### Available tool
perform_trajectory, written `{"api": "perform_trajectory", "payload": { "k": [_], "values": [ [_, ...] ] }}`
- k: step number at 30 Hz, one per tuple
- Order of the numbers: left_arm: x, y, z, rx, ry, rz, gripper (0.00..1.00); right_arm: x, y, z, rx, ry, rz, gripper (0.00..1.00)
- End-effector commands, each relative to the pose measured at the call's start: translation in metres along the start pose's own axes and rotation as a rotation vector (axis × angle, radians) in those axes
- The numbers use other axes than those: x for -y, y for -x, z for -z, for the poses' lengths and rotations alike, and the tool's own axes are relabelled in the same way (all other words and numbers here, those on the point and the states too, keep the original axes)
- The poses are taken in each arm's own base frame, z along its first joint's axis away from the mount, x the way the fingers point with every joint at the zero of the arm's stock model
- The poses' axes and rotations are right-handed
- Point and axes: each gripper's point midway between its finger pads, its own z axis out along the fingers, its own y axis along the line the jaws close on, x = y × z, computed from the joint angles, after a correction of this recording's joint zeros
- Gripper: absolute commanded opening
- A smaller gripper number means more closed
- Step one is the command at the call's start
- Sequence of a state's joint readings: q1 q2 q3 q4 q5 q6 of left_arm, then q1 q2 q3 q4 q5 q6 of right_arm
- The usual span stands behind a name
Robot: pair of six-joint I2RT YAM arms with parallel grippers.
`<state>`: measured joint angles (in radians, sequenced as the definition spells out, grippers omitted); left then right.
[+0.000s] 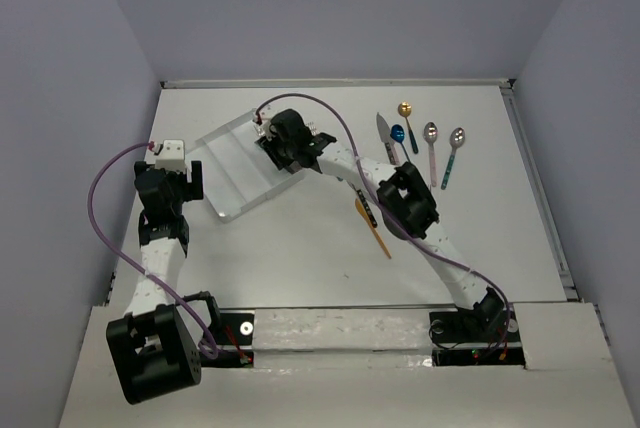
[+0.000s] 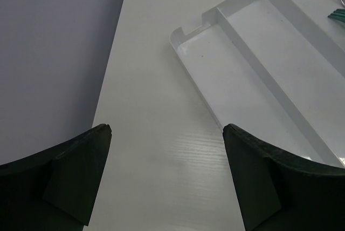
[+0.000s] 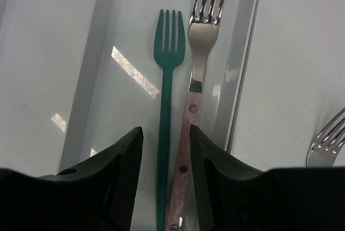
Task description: Sort the eating utensils into containers
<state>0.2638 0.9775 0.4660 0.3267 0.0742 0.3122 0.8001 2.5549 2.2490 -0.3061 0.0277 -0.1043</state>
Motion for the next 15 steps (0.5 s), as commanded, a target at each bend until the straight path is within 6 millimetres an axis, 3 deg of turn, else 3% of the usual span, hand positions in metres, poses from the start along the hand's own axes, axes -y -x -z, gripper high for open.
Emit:
{"api": "perform_trajectory", "payload": {
  "k": [1, 4, 5, 7, 8, 10, 11, 12, 14, 15],
  "values": [
    [-0.005, 0.011, -0.002, 0.052, 0.017, -0.009, 0.99, 0.014, 0.076, 0.053, 0.145, -0.080, -0.029, 0.47],
    [-0.005, 0.010, -0.002, 0.052, 0.017, -0.009, 0.99, 0.029, 0.095, 0.088, 0.153, -0.155, -0.065, 0.47],
    [-0.004, 0.011, -0.001, 0.055, 0.016, -0.009, 0.99, 0.035, 0.103, 0.117, 0.156, -0.182, -0.078, 0.47],
    [-0.004, 0.012, -0.001, 0.057, 0.015, -0.011, 0.99, 0.057, 0.098, 0.148, 0.142, -0.257, -0.127, 0.50],
    [-0.004, 0.012, -0.001, 0.058, 0.012, -0.011, 0.99, 0.076, 0.079, 0.176, 0.107, -0.296, -0.187, 0.52],
    [-0.003, 0.011, 0.000, 0.059, 0.009, -0.012, 0.99, 0.098, 0.045, 0.204, 0.048, -0.332, -0.322, 0.53],
    [-0.003, 0.012, 0.000, 0.060, 0.008, -0.012, 0.99, 0.105, 0.009, 0.227, -0.008, -0.344, -0.382, 0.53],
    [-0.003, 0.011, 0.000, 0.060, 0.008, -0.012, 0.99, 0.135, -0.019, 0.242, -0.034, -0.399, -0.515, 0.53],
    [-0.002, 0.012, 0.000, 0.063, 0.004, -0.014, 0.99, 0.147, -0.069, 0.263, -0.108, -0.402, -0.633, 0.53],
    [-0.001, 0.012, 0.000, 0.063, -0.002, -0.015, 0.99, 0.146, -0.106, 0.278, -0.160, -0.426, -0.698, 0.54]
  ]
}}
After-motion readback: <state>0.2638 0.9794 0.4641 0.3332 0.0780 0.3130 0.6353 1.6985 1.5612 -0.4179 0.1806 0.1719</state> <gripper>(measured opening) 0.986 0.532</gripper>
